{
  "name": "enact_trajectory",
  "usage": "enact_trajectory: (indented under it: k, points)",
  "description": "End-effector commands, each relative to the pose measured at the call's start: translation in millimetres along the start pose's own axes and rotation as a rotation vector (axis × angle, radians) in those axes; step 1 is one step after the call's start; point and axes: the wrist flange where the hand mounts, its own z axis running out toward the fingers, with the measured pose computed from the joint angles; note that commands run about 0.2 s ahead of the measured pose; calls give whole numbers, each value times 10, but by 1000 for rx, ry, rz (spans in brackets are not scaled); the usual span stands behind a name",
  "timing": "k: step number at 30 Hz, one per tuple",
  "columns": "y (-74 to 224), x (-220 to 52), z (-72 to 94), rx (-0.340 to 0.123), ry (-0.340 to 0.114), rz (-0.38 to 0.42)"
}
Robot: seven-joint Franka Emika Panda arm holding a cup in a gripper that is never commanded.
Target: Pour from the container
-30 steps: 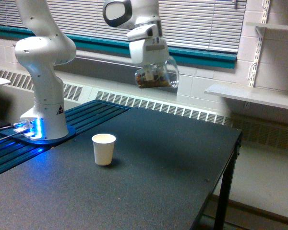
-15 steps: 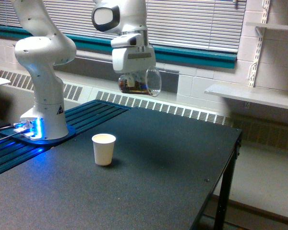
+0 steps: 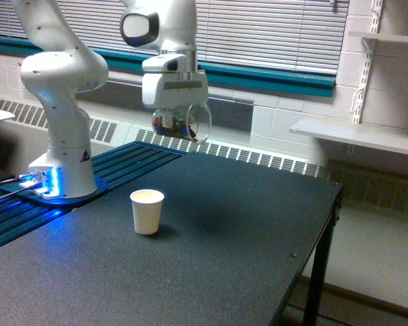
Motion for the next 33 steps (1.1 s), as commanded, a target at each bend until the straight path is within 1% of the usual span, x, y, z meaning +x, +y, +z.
enact_trajectory:
  k: [1,9,19,27,33]
  points:
    - [147,-44,120,-31,-32,62]
    - [250,-79,221,-60,-65,104]
    - [366,-101,284,-104,-97,144]
    - [478,-140,330,-126,-112,182]
    - [566,-231,383,-142,-120,212]
